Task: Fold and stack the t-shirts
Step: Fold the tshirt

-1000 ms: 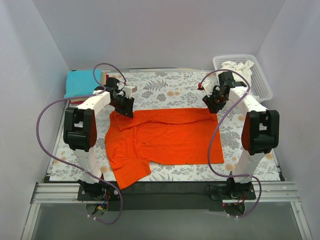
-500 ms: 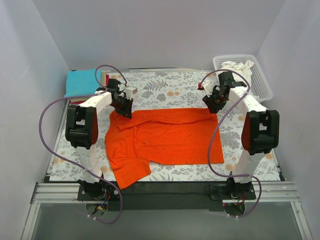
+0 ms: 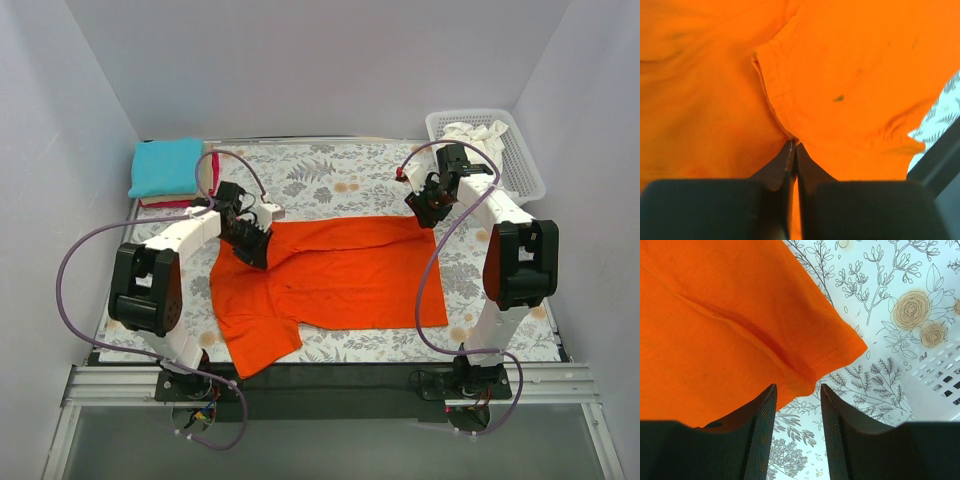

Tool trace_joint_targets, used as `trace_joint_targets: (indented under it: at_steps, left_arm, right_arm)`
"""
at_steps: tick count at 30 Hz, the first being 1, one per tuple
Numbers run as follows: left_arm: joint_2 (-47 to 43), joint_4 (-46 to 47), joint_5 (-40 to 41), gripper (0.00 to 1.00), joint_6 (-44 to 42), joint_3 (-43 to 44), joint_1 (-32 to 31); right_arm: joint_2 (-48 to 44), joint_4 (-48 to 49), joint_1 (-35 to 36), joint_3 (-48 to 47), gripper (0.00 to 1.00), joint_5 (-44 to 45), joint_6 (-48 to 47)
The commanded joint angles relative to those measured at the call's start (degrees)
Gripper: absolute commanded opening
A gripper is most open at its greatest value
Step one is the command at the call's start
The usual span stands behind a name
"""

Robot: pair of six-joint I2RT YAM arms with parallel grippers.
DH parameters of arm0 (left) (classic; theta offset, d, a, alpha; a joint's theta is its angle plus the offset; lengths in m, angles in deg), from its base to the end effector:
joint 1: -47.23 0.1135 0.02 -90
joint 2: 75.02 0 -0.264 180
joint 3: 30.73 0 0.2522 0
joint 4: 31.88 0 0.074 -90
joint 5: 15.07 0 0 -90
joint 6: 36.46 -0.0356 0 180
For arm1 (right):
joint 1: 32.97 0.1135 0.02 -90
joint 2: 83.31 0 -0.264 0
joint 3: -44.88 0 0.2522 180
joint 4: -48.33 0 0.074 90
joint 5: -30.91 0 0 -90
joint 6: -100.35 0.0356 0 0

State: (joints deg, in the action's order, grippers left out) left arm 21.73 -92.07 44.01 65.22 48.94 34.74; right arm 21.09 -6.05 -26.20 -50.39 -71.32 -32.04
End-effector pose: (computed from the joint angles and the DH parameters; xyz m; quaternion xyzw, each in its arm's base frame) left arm 0.3037 -0.0860 0.1996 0.0363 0.9576 -0.2814 0.0490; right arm 0.3796 0.0527 0.2318 -0.4248 0.8700 0.0290 0.2486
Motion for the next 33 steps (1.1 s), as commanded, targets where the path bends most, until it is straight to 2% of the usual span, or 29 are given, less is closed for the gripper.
trace_joint_targets:
  at_steps: [1, 3, 4, 6, 9, 11, 12, 13, 15, 18, 24, 31, 33]
  left_arm:
    - [-4.8, -1.8, -2.0, 0.11, -4.3, -4.6, -2.5]
    - [-6.7, -2.0, -2.3, 0.25, -5.5, -5.4, -4.0]
    - [-7.7, -2.2, -2.3, 0.37, -5.9, -5.4, -4.1]
    - [-8.4, -3.4, -2.5, 0.42, -6.4, -4.6, -4.2]
    - [-9.0, -2.2, -2.4, 0.42, -3.3, -1.5, -3.2]
    - [-6.9, 0.6, 0.0, 0.4, 3.0, 0.3, -1.7]
    - [-4.7, 2.2, 0.5, 0.39, 4.1, 1.7, 1.0]
    - [-3.4, 4.5, 1.7, 0.38, 8.3, 4.0, 3.9]
    - [1.2, 4.9, 3.7, 0.35, 11.3, 9.6, 7.2]
    - [6.0, 6.4, 8.3, 0.33, 13.3, 14.1, 8.4]
    - [13.4, 8.7, 14.0, 0.32, 15.8, 15.5, 9.4]
    - [18.3, 10.4, 22.3, 0.3, 17.8, 14.2, 12.0]
    - [18.5, 10.9, 22.6, 0.29, 17.0, 14.3, 12.4]
  right_arm:
    - [-1.9, -1.1, 0.0, 0.1, 0.4, -1.5, -0.9]
    - [-1.6, -1.3, -0.1, -0.2, 0.4, -1.6, -0.7]
    - [-1.4, -1.4, 0.0, -0.6, 0.4, -1.7, -0.7]
    - [-1.0, -1.7, -0.1, -1.2, 0.4, -1.7, -0.7]
    - [-0.7, -2.4, -0.1, -2.3, 0.4, -1.9, -0.8]
    - [-0.3, -2.4, -0.1, -2.6, 0.39, -1.7, -0.3]
    - [-0.2, -2.4, -0.1, -3.2, 0.39, -1.6, 0.0]
    - [0.4, -2.4, 0.1, -4.2, 0.36, -1.4, 0.6]
    - [1.2, -2.4, 0.2, -5.3, 0.34, -1.0, 1.4]
    - [3.0, -1.9, 0.7, -6.5, 0.27, -0.5, 2.1]
    - [7.7, -0.2, 2.3, -8.3, 0.21, 1.5, 4.7]
    - [10.8, 2.2, 3.2, -1.5, 0.19, 9.3, 2.9]
    - [10.0, 3.1, 3.0, 1.2, 0.18, 11.1, 1.5]
